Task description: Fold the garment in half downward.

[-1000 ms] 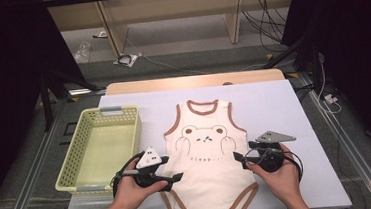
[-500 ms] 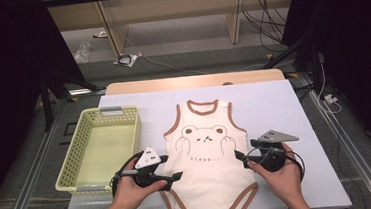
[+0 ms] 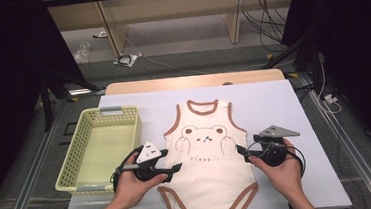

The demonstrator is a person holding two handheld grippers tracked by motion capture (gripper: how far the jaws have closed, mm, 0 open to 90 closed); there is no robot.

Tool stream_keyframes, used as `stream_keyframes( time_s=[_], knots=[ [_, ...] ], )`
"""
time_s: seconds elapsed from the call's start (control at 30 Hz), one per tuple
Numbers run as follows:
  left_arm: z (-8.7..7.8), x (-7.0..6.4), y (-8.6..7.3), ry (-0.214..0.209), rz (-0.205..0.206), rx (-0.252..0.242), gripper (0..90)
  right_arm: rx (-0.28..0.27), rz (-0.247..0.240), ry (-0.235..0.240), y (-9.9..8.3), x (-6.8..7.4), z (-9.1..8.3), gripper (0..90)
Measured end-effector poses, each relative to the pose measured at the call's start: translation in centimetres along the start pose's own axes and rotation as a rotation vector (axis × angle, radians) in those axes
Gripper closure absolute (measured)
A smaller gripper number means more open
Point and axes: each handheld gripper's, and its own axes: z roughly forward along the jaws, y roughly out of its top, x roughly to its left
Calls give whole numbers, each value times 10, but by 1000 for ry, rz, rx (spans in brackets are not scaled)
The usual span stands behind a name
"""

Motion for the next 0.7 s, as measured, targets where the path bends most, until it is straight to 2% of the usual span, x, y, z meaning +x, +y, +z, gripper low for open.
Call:
stream_keyframes(
  time_s=[0.27, 0.5, 0.7],
  knots=[
    [10, 10, 20, 26, -15, -18, 315, -21, 20, -36, 11, -11, 2, 272],
    [18, 29, 40, 53, -42, -40, 309, -23, 28, -69, 21, -23, 8, 287],
    [30, 45, 53, 72, -49, -36, 311, -18, 32, -84, 31, -31, 17, 291]
  ],
)
